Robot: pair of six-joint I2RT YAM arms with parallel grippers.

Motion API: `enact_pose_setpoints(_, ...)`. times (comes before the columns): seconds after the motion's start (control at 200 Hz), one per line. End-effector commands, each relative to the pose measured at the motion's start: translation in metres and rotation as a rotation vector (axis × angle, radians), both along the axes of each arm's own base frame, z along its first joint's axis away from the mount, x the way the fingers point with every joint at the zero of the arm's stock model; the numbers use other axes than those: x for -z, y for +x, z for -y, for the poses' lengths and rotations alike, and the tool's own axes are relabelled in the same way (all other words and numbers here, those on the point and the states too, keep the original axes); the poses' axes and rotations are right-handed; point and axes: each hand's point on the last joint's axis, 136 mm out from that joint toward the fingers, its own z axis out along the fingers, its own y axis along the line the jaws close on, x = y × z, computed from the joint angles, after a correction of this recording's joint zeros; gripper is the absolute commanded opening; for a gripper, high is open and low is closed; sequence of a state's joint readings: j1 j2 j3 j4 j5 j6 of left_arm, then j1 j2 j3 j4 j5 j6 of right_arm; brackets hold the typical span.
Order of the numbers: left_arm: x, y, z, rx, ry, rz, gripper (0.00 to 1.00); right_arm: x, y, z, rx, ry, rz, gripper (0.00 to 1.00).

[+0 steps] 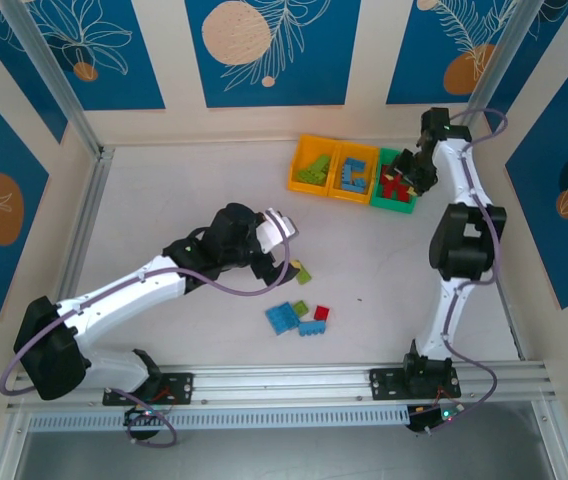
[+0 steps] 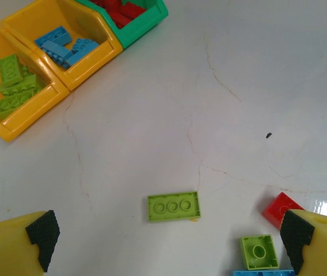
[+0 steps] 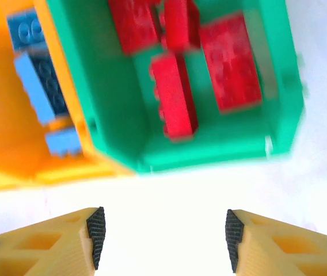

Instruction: Sort the legos into containers by color

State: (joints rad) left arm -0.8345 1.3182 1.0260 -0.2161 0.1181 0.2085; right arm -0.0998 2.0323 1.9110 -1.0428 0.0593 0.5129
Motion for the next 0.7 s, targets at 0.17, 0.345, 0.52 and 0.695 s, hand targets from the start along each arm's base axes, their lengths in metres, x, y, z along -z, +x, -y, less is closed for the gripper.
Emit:
enact_pose_setpoints(0.17,-0.007,-0.012,0.014,0.121,-0.02,0.049,1.0,-0.016,-0.138,-0.061,-0.092,0.118,-0.027,0.61)
enact_pose_setpoints(0.345,0.002,-0.023,0.012,0.194,0.004,0.086,1.0,0.019,-0.221,-0.12,-0.266,0.14,-0.158,0.63)
enact_pose_setpoints(0.52,0.013,-0.029,0.012,0.246,0.034,0.081,1.0,0.056,-0.259,-0.16,-0.454,0.118,-0.28,0.68)
enact_pose_setpoints(0.695,0.015,-0.028,0.012,0.231,0.024,0.074,1.0,0.081,-0.283,-0.189,-0.625,0.13,-0.357,0.76)
